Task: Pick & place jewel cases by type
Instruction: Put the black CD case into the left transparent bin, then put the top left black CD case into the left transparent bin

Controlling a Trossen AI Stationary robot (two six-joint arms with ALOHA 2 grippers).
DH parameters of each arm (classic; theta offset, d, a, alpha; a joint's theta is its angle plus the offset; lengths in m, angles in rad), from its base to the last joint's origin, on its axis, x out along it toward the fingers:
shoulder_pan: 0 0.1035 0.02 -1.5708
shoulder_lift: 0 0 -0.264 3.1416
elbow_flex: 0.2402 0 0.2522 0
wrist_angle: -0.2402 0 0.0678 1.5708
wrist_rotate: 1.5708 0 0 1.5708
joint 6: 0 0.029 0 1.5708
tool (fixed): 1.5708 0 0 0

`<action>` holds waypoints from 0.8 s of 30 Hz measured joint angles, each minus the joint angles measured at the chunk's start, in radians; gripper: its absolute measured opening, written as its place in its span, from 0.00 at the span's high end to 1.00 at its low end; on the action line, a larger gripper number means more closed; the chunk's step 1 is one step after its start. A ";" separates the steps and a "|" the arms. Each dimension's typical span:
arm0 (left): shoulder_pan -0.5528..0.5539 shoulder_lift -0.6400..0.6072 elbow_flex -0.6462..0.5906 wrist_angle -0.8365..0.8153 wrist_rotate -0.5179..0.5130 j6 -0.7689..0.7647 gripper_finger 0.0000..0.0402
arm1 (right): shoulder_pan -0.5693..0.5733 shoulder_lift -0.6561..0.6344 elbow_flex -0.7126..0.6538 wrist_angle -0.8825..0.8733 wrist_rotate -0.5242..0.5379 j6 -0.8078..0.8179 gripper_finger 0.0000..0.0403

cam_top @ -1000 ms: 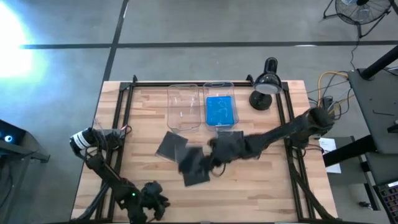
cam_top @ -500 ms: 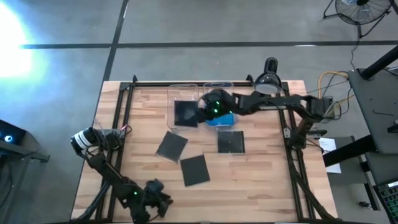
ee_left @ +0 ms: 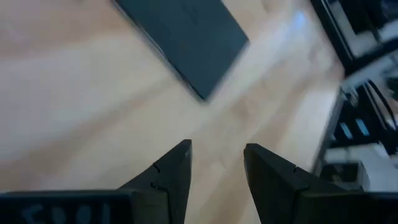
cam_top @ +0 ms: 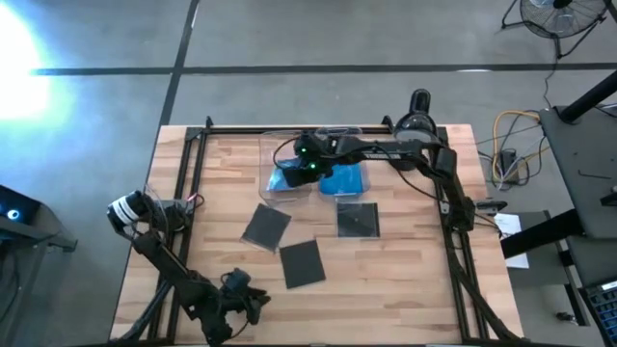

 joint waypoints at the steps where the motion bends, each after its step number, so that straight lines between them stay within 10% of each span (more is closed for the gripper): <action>1: 0.005 -0.019 0.000 -0.044 -0.002 -0.020 0.68 | 0.001 0.002 0.022 -0.019 0.000 -0.020 0.62; 7: 0.042 -0.171 0.000 -0.374 -0.006 -0.126 0.68 | 0.012 -0.039 0.162 -0.230 0.030 -0.186 0.52; 17: 0.208 -0.457 -0.007 -0.859 -0.001 -0.148 0.68 | 0.214 -0.168 0.305 -0.639 0.392 -0.357 0.49; 24: 0.454 -0.536 -0.139 -0.788 0.229 0.057 0.68 | 0.402 -0.186 0.179 -0.567 0.358 -0.199 0.49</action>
